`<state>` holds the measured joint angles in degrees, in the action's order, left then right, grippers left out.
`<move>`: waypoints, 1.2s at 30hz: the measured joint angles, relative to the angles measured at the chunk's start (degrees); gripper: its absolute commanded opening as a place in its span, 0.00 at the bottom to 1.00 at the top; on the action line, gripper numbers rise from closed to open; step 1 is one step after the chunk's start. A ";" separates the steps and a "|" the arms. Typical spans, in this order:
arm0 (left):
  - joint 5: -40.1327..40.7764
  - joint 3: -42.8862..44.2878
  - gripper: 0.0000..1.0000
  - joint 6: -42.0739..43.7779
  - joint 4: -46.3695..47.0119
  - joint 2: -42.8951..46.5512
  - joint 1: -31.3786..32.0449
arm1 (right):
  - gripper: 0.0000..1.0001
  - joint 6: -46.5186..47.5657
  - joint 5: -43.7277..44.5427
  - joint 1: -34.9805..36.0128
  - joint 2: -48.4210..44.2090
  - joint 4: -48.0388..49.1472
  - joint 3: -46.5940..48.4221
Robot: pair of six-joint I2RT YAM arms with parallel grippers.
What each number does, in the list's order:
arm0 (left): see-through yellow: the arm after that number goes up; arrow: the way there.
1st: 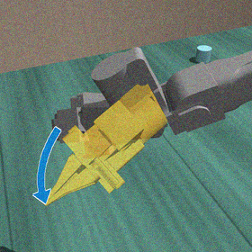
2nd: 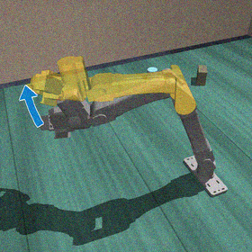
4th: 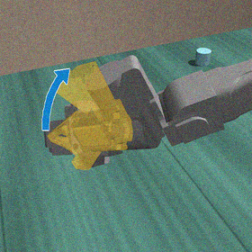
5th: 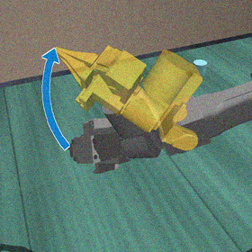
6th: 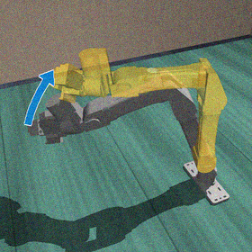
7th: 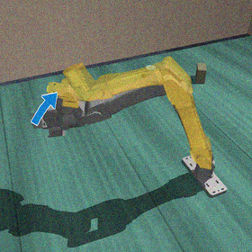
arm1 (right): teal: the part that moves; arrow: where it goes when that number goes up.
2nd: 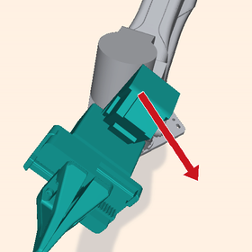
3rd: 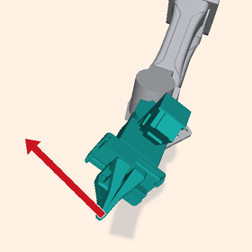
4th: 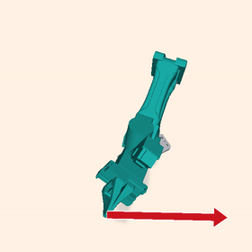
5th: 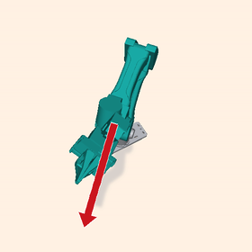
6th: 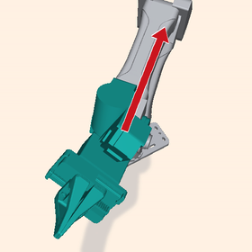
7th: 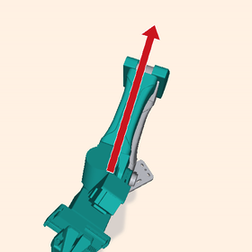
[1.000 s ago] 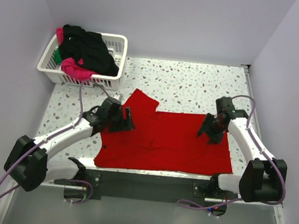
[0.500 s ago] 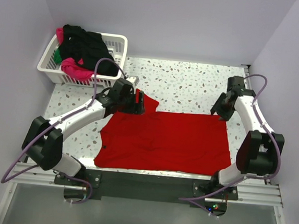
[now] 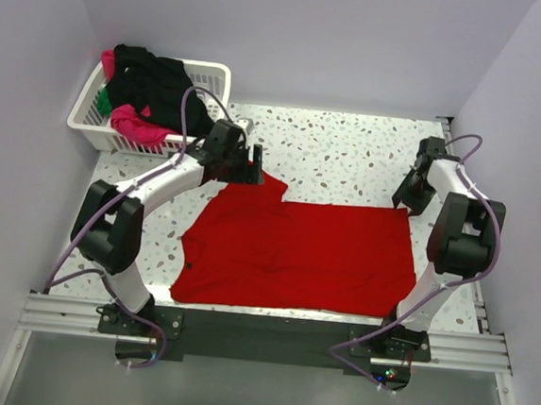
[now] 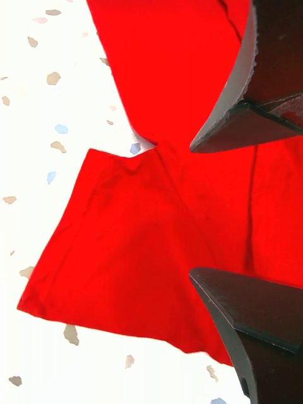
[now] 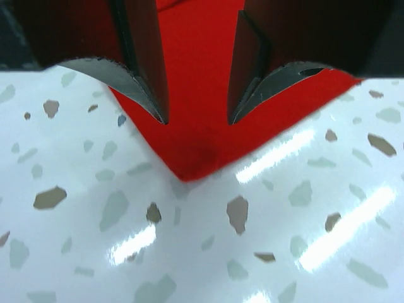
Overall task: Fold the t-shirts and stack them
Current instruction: Fold the tshirt
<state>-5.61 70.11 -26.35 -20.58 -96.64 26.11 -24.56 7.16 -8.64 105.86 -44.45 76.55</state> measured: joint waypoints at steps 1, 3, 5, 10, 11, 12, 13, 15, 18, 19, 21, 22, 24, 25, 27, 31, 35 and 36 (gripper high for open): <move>-0.15 0.76 0.78 0.04 0.02 -0.92 -0.02 | 0.45 0.15 0.37 -0.04 1.33 0.48 0.94; -0.33 2.32 0.78 0.37 -0.07 -2.60 -0.11 | 0.45 0.22 1.01 -0.09 3.32 1.29 2.23; -0.46 4.04 0.78 0.57 -0.11 -4.09 -0.13 | 0.45 0.22 1.31 -0.20 4.76 1.73 3.32; -0.66 6.47 0.78 0.63 -0.11 -6.25 -0.39 | 0.44 0.26 1.64 -0.87 7.19 2.29 5.11; -0.68 6.75 0.78 0.63 -0.09 -6.56 -0.46 | 0.44 0.28 1.90 -1.03 7.54 2.47 5.27; -0.70 7.02 0.78 0.63 -0.11 -6.86 -0.52 | 0.43 0.35 2.05 -1.14 7.91 2.51 5.40; -0.74 7.23 0.78 0.61 -0.15 -7.15 -0.61 | 0.43 0.37 2.25 -1.22 8.24 2.58 5.49; -0.79 7.58 0.78 0.61 -0.13 -7.63 -0.66 | 0.42 0.48 2.36 -1.46 8.87 2.71 5.51; -1.05 8.02 0.77 0.57 -0.22 -8.28 -0.66 | 0.38 0.68 2.27 -1.79 9.29 3.04 5.53; -1.16 8.26 0.77 0.57 -0.20 -8.57 -0.66 | 0.36 0.70 2.32 -1.90 9.29 3.17 5.55; -1.25 8.70 0.77 0.48 -0.17 -9.18 -0.66 | 0.33 0.79 2.29 -2.03 9.29 3.43 5.53; -1.27 8.94 0.77 0.46 -0.17 -9.51 -0.68 | 0.30 0.81 2.23 -2.14 9.29 3.54 5.53; -1.27 9.53 0.77 0.46 -0.20 -10.32 -0.68 | 0.27 0.96 2.21 -2.25 9.29 3.72 5.53; -1.27 9.86 0.77 0.46 -0.20 -10.78 -0.70 | 0.24 1.05 2.21 -2.29 9.31 3.80 5.53; -1.25 10.56 0.77 0.44 -0.24 -11.63 -0.72 | 0.12 1.22 2.19 -2.38 9.38 3.82 5.53; -1.22 12.81 0.77 0.57 -0.48 -13.68 -0.83 | 0.02 1.62 2.38 -2.71 9.38 3.78 5.53; -0.74 16.13 0.77 1.33 -0.57 -16.68 -0.92 | 0.00 1.66 2.64 -3.52 9.38 3.54 5.53; -0.33 17.31 0.77 1.79 -1.01 -17.57 -0.94 | 0.00 1.68 2.75 -3.91 9.38 3.45 5.53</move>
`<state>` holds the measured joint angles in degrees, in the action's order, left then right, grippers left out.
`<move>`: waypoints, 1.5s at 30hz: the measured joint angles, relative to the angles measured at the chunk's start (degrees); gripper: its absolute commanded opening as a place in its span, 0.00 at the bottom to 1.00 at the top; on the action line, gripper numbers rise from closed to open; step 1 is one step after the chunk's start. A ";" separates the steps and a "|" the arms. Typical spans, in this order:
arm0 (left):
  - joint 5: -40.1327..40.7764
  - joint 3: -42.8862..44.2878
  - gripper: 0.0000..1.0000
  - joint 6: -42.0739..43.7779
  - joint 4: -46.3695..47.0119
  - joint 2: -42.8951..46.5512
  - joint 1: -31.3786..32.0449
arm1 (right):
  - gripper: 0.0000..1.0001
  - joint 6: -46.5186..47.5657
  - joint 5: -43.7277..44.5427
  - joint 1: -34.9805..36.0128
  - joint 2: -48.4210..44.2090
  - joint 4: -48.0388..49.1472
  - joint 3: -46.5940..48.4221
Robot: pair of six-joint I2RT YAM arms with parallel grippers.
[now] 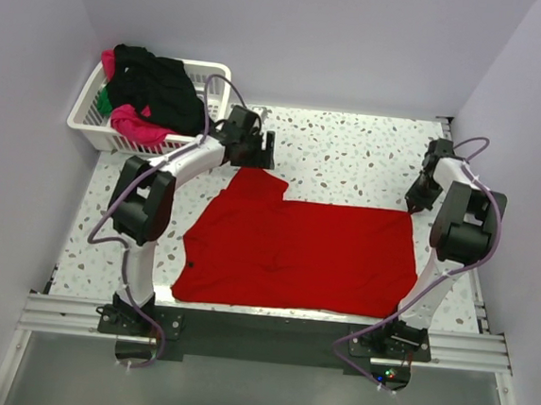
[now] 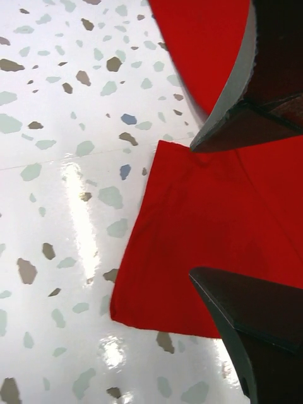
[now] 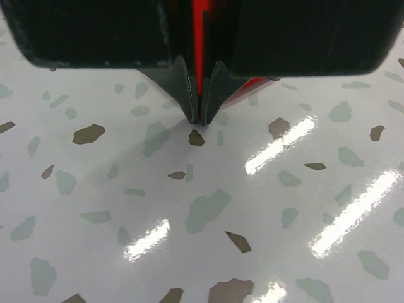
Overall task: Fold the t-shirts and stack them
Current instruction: Fold the tshirt
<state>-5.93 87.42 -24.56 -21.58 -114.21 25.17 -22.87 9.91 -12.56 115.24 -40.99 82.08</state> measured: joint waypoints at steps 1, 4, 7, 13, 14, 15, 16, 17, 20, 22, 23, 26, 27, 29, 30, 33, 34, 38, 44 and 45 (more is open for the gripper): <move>0.35 1.16 0.77 0.35 -0.07 -0.96 -0.02 | 0.00 0.02 0.07 -0.42 0.00 -0.09 0.00; 1.09 4.98 0.77 1.57 -0.57 -3.85 -0.17 | 0.00 0.09 0.26 -1.95 -0.02 -0.13 -0.07; 1.77 9.35 0.77 2.78 -1.05 -6.97 -0.59 | 0.00 0.26 0.72 -3.28 -0.24 -0.11 -0.44; 2.36 17.14 0.75 4.68 -2.27 -13.09 -1.79 | 0.00 0.68 0.87 -4.33 -0.63 -0.13 -1.03; 2.40 18.34 0.74 4.85 -2.36 -14.19 -1.99 | 0.00 0.74 0.87 -4.33 -0.63 -0.13 -1.03; 2.51 19.69 0.73 5.14 -2.51 -15.30 -2.19 | 0.00 0.81 0.85 -4.33 -0.63 -0.13 -1.03; 2.60 20.87 0.73 5.44 -2.45 -16.37 -2.32 | 0.00 0.85 0.83 -4.33 -0.63 -0.13 -1.03; 2.75 21.88 0.71 5.75 -2.54 -17.31 -2.47 | 0.00 0.87 0.81 -4.33 -0.63 -0.13 -1.03; 3.19 24.04 0.68 6.32 -2.86 -19.76 -2.69 | 0.00 0.87 0.79 -4.33 -0.63 -0.15 -1.03; 3.87 24.94 0.67 6.47 -3.45 -20.90 -2.75 | 0.00 0.87 0.76 -4.33 -0.63 -0.15 -1.01; 4.09 24.94 0.66 6.62 -3.78 -21.14 -2.75 | 0.00 0.87 0.72 -4.33 -0.63 -0.15 -1.01; 5.70 24.94 0.65 6.78 -4.85 -21.22 -2.75 | 0.00 0.87 0.63 -4.35 -0.63 -0.15 -1.01; 6.43 24.94 0.65 6.78 -4.85 -21.22 -2.75 | 0.00 0.85 0.63 -4.35 -0.63 -0.15 -1.01; 7.74 24.74 0.64 6.75 -4.87 -21.22 -2.75 | 0.00 0.85 0.61 -4.35 -0.63 -0.15 -1.01; 8.33 24.44 0.63 6.73 -4.85 -21.22 -2.75 | 0.00 0.85 0.61 -4.35 -0.63 -0.15 -1.01; 9.86 23.28 0.61 6.60 -5.14 -21.22 -2.75 | 0.00 0.83 0.59 -4.35 -0.63 -0.15 -1.01; 10.21 23.04 0.60 6.56 -5.49 -21.22 -2.75 | 0.00 0.85 0.59 -4.37 -0.63 -0.15 -1.01; 11.06 22.34 0.56 6.08 -5.44 -21.16 -2.75 | 0.00 0.79 0.46 -4.37 -0.63 -0.17 -1.01; 11.34 21.00 0.50 5.38 -5.03 -20.44 -2.75 | 0.00 0.63 0.26 -4.39 -0.63 -0.17 -1.01; 11.32 20.83 0.50 5.16 -5.07 -20.28 -2.75 | 0.00 0.63 0.15 -4.39 -0.63 -0.17 -1.01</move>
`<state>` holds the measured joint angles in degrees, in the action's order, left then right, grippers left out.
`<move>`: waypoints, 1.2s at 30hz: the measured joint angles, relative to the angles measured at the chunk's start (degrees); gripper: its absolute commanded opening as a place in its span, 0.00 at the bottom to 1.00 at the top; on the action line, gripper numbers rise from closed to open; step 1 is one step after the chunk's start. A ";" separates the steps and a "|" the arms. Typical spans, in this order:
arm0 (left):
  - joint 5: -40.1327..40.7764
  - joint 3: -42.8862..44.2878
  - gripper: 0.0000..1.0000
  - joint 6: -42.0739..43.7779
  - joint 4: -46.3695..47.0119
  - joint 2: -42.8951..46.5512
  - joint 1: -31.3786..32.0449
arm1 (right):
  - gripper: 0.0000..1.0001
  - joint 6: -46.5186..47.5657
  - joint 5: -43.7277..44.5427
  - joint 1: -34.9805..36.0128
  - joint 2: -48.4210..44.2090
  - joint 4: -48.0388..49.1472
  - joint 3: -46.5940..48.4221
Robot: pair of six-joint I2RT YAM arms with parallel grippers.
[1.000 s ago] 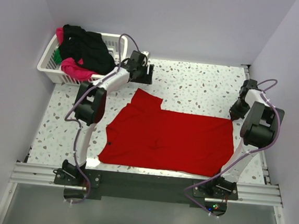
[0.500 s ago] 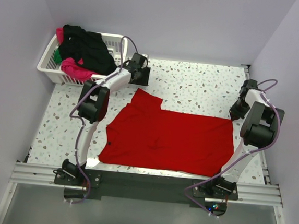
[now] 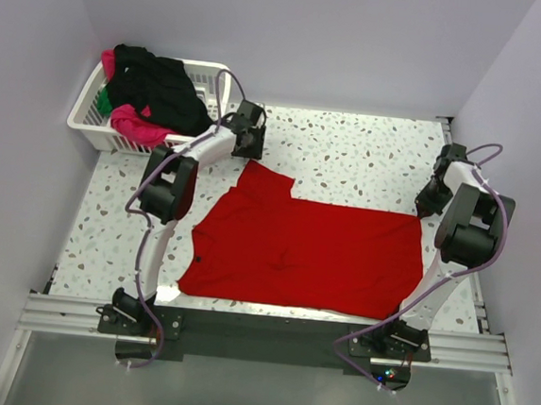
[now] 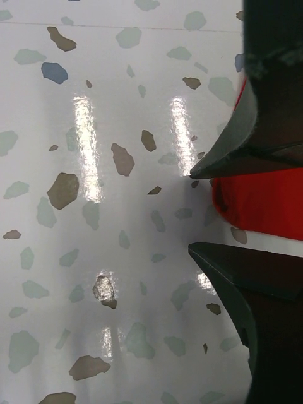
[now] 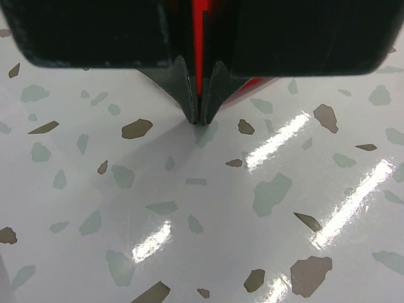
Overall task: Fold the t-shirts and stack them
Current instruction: Fold the tshirt
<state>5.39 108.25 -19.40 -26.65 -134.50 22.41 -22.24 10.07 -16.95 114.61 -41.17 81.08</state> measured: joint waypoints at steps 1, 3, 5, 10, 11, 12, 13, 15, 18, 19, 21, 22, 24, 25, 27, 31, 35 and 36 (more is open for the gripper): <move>0.02 -0.20 0.49 -0.15 0.00 0.15 0.00 | 0.00 0.00 -0.11 0.00 0.00 -0.02 0.00; 0.00 -0.72 0.49 -0.66 0.00 0.48 0.00 | 0.00 -0.02 -0.17 -0.04 0.00 -0.04 0.00; -0.04 -1.75 0.48 -1.03 0.00 1.16 0.00 | 0.00 -0.02 -0.22 -0.07 0.00 -0.04 0.00; -0.24 -3.15 0.42 -1.20 -0.20 2.08 0.00 | 0.00 -0.04 -0.37 -0.11 0.00 -0.04 0.00; -0.39 -3.17 0.39 -1.22 -0.22 2.12 0.00 | 0.00 -0.04 -0.39 -0.11 0.00 -0.04 0.00; -0.55 -3.28 0.36 -1.27 -0.15 2.16 0.00 | 0.00 -0.04 -0.42 -0.11 0.00 -0.04 0.00; -0.70 -3.52 0.29 -1.31 -0.04 2.27 0.00 | 0.00 -0.04 -0.44 -0.11 0.00 -0.04 0.00; -1.20 -4.15 0.20 -1.68 0.02 2.64 -0.02 | 0.00 -0.04 -0.57 -0.11 0.00 -0.09 0.00; -2.05 -4.57 0.05 -2.19 0.11 2.80 0.00 | 0.00 -0.04 -0.59 -0.11 0.00 -0.13 0.00; -2.19 -4.68 0.00 -2.23 0.15 2.84 -0.02 | 0.00 -0.04 -0.61 -0.11 0.00 -0.15 0.02; -2.45 -4.68 0.00 -2.43 0.15 2.86 0.00 | 0.00 -0.11 -0.66 -0.11 0.00 -0.26 0.09; -2.51 -4.68 0.00 -2.40 0.17 2.86 0.00 | 0.00 -0.17 -0.70 -0.11 0.02 -0.42 0.15; -2.62 -4.68 0.00 -2.40 0.26 2.86 0.00 | 0.00 -0.26 -0.87 -0.11 0.09 -0.87 0.33; -2.69 -4.68 0.00 -2.40 0.31 2.86 0.00 | 0.00 -0.31 -1.03 -0.11 0.11 -1.14 0.39; -2.99 -4.66 0.00 -2.40 0.46 2.86 0.00 | 0.00 -0.46 -1.25 -0.11 0.22 -1.79 0.79; -3.41 -3.63 0.00 -2.34 0.39 2.84 0.00 | 0.00 -0.81 -2.03 -0.11 1.09 -3.17 3.23; -3.67 0.48 0.00 -2.27 0.48 2.43 -0.02 | 0.00 -1.16 -2.12 -0.09 3.08 -4.33 7.15; -3.72 1.75 0.00 -2.27 0.55 2.14 -0.02 | 0.00 -1.29 -2.14 -0.09 3.54 -4.50 7.91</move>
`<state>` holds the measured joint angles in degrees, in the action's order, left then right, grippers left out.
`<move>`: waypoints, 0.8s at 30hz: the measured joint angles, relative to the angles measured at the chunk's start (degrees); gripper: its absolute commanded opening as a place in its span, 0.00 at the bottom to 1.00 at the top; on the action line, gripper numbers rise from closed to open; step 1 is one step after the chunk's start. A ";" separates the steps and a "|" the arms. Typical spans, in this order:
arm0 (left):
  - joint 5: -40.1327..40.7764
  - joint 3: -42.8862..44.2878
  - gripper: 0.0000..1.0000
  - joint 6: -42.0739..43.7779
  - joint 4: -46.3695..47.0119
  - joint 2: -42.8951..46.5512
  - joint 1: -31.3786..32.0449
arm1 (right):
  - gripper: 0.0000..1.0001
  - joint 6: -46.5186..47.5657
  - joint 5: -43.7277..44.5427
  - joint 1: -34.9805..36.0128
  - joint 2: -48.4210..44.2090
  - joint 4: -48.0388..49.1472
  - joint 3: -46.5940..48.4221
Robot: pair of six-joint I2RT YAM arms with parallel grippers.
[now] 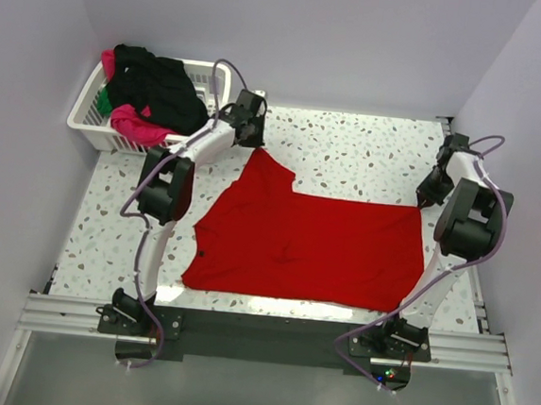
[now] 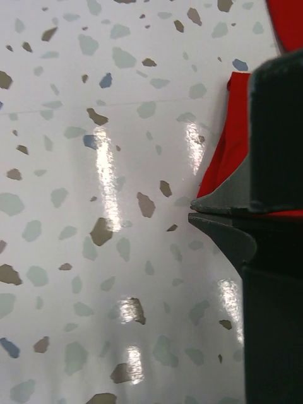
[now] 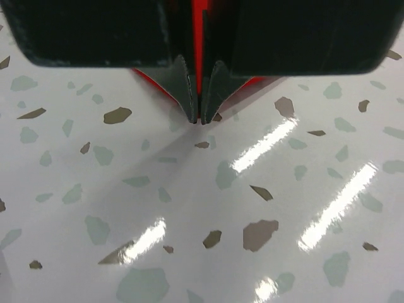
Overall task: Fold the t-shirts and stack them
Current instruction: Fold the tshirt
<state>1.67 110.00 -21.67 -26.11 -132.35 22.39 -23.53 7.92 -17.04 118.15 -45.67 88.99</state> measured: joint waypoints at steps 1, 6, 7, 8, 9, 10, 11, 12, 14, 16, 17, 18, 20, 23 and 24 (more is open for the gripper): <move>-0.02 1.05 0.00 0.00 -0.02 -0.33 -0.02 | 0.00 -0.09 0.00 0.00 0.70 -0.28 1.03; -1.29 5.79 0.00 0.35 0.70 -2.82 -0.46 | 0.00 -1.18 -0.42 0.00 4.55 -1.46 6.16; -1.60 6.62 0.00 0.46 0.90 -3.45 -0.59 | 0.00 -1.38 -0.66 0.00 5.35 -1.55 7.23; -1.99 7.39 0.00 0.52 1.22 -4.07 -0.70 | 0.00 -1.70 -1.14 0.00 6.23 -1.81 8.37; -2.38 8.09 0.00 0.68 1.36 -4.61 -0.83 | 0.00 -1.99 -1.51 0.00 6.82 -1.92 9.31; -2.91 9.03 0.00 0.92 1.60 -5.29 -0.98 | 0.00 -2.34 -1.79 0.00 7.56 -2.32 10.60; -3.26 9.92 0.00 1.22 1.92 -5.88 -1.07 | 0.00 -2.62 -2.21 0.00 8.22 -2.45 11.78; -3.67 10.80 0.00 1.36 2.16 -6.45 -1.22 | 0.00 -2.93 -2.75 0.07 8.94 -2.78 13.09; -4.44 12.02 0.00 1.64 2.95 -7.06 -1.44 | 0.00 -3.45 -3.43 0.15 10.27 -3.32 16.13; -5.20 12.31 0.00 1.84 4.04 -7.04 -1.77 | 0.00 -3.72 -4.48 0.24 11.67 -3.69 19.23; -5.57 12.33 0.00 1.88 4.76 -7.04 -1.86 | 0.00 -3.85 -4.76 0.31 12.07 -3.82 20.59; -6.03 12.15 0.00 1.99 5.62 -6.91 -2.03 | 0.00 -3.89 -5.14 0.42 12.39 -3.91 21.66; -6.75 10.01 0.00 2.40 7.08 -5.70 -2.25 | 0.00 -3.89 -5.99 0.55 12.52 -3.91 22.99; -7.96 2.01 0.00 2.89 9.03 -0.57 -2.45 | 0.00 -3.80 -6.45 0.72 12.41 -3.96 23.26; -8.33 -0.74 0.00 2.95 9.38 1.55 -2.47 | 0.00 -3.63 -6.56 0.76 12.39 -3.91 23.04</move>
<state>-6.66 109.25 -18.72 -16.73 -130.80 19.92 -27.16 1.37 -16.27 130.54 -49.58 112.03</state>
